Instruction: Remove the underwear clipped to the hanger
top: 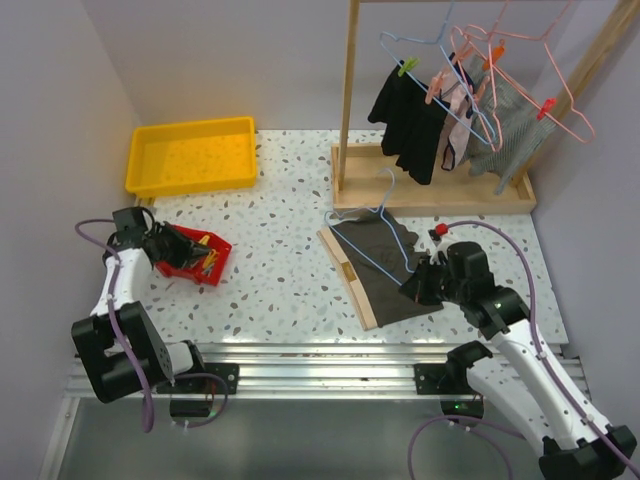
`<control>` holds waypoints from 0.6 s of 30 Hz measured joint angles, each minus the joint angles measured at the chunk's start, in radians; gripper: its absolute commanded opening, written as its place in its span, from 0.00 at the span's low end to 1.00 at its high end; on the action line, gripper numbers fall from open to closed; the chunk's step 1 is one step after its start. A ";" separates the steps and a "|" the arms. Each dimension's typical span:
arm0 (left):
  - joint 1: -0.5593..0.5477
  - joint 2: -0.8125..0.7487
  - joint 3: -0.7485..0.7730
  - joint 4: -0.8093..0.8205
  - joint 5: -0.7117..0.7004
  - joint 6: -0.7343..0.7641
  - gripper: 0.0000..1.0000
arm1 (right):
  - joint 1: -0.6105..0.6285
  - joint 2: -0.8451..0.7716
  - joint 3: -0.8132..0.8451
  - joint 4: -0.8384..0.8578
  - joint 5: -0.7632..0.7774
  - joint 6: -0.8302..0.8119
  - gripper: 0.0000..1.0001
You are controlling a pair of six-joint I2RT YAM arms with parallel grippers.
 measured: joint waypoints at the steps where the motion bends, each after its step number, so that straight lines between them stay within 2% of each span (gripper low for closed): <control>1: 0.011 0.010 0.014 -0.013 0.001 0.018 0.01 | 0.000 0.002 0.000 0.000 0.000 -0.001 0.00; 2: 0.021 0.020 0.029 -0.020 0.001 0.031 0.08 | 0.000 0.007 0.001 0.000 0.000 -0.003 0.00; 3: 0.030 0.030 0.043 -0.023 0.001 0.044 0.26 | 0.000 0.013 0.002 0.000 -0.001 -0.004 0.00; 6: 0.046 0.053 0.071 -0.026 -0.001 0.072 0.54 | 0.000 0.026 0.011 -0.001 -0.003 -0.008 0.00; 7: 0.049 0.057 0.077 -0.028 -0.003 0.079 0.70 | 0.000 0.031 0.014 -0.002 -0.005 -0.010 0.00; 9: 0.050 0.059 0.085 -0.040 -0.006 0.085 0.81 | 0.000 0.036 0.024 -0.005 -0.006 -0.014 0.00; 10: 0.050 0.058 0.088 -0.048 -0.004 0.086 0.91 | 0.000 0.038 0.032 -0.010 -0.006 -0.015 0.00; 12: 0.050 0.056 0.092 -0.054 0.000 0.089 1.00 | 0.000 0.036 0.047 -0.015 -0.006 -0.017 0.00; 18: 0.004 -0.015 0.092 -0.031 0.089 0.080 1.00 | 0.000 -0.028 0.060 -0.011 -0.035 -0.004 0.00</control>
